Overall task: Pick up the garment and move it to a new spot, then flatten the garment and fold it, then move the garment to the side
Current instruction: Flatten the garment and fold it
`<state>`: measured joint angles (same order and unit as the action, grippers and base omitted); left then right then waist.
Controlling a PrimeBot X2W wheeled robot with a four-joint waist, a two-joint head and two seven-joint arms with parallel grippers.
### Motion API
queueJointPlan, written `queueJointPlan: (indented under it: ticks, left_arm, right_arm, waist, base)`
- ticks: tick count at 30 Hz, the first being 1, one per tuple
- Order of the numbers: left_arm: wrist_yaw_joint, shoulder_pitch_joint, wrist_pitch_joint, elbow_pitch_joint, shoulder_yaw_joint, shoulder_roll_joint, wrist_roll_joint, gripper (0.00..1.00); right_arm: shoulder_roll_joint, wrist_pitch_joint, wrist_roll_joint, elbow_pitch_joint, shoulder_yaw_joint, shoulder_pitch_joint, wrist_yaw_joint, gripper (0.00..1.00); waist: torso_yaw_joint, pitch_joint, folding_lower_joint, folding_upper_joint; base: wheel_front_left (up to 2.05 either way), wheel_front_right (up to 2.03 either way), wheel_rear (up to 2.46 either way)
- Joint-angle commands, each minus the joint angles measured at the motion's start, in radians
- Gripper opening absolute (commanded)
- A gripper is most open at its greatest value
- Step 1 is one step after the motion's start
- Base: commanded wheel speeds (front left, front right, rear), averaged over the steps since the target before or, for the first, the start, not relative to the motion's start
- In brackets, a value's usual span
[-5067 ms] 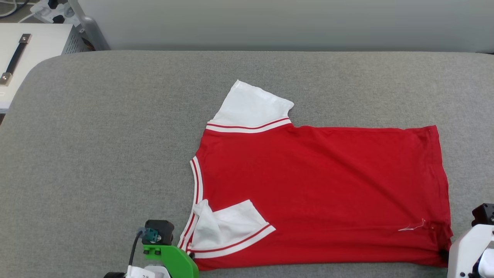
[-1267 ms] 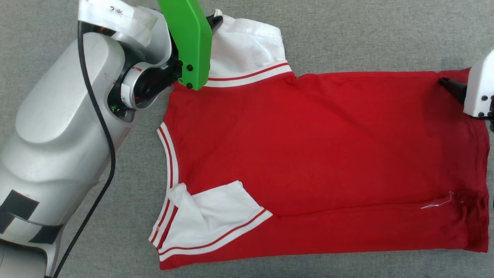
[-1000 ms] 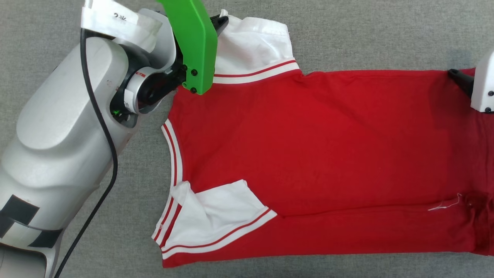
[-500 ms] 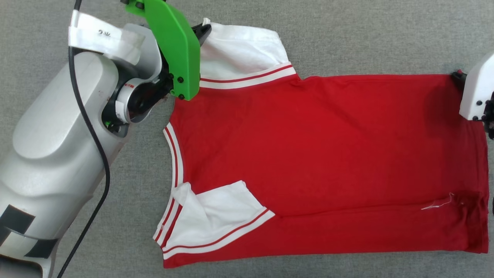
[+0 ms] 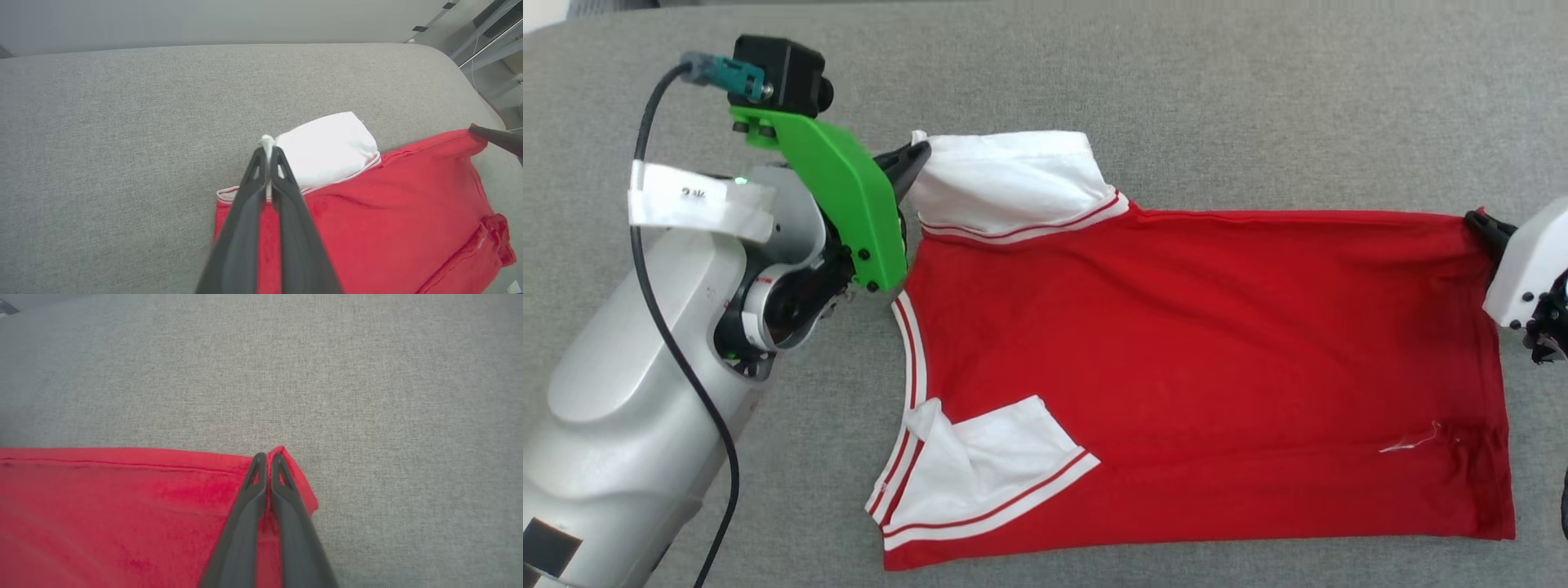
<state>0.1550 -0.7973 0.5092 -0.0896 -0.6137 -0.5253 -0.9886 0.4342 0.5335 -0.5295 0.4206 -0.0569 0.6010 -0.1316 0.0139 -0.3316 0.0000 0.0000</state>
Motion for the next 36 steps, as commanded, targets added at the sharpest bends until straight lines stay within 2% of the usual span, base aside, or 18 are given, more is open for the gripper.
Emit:
queueJointPlan:
  ticks: [1, 9, 20, 28, 36]
  left_arm:
    - [0.008, 0.034, -0.013, 0.01, 0.005, -0.013, -0.01, 0.0]
    - [0.035, 0.182, -0.051, 0.09, 0.004, -0.048, -0.025, 0.0]
    - [0.086, 0.421, -0.107, 0.21, -0.012, -0.089, -0.05, 0.0]
    - [0.091, 0.545, -0.137, 0.213, -0.033, -0.099, -0.069, 0.0]
    - [0.078, 0.588, -0.15, 0.185, -0.053, -0.093, -0.074, 0.0]
  right_arm:
    - [0.009, -0.024, -0.012, -0.01, 0.004, -0.027, 0.001, 0.0]
    - [0.029, -0.087, -0.064, -0.077, 0.015, -0.161, 0.001, 0.0]
    - [0.051, -0.088, -0.121, -0.229, 0.017, -0.378, 0.001, 0.0]
    - [0.064, -0.058, -0.132, -0.295, 0.025, -0.495, 0.001, 0.0]
    - [0.09, -0.003, -0.116, -0.336, -0.008, -0.565, 0.001, 0.0]
  waist:
    - [0.019, 0.053, 0.0, 0.0]
    - [0.042, 0.119, 0.0, 0.0]
    - [0.05, 0.156, 0.0, 0.0]
    - [0.046, 0.162, 0.0, 0.0]
    - [0.039, 0.159, 0.0, 0.0]
  base:
    - [0.0, 0.0, 0.0]
    - [0.0, 0.0, 0.0]
    - [0.0, 0.0, 0.0]
    - [0.0, 0.0, 0.0]
    - [0.0, 0.0, 0.0]
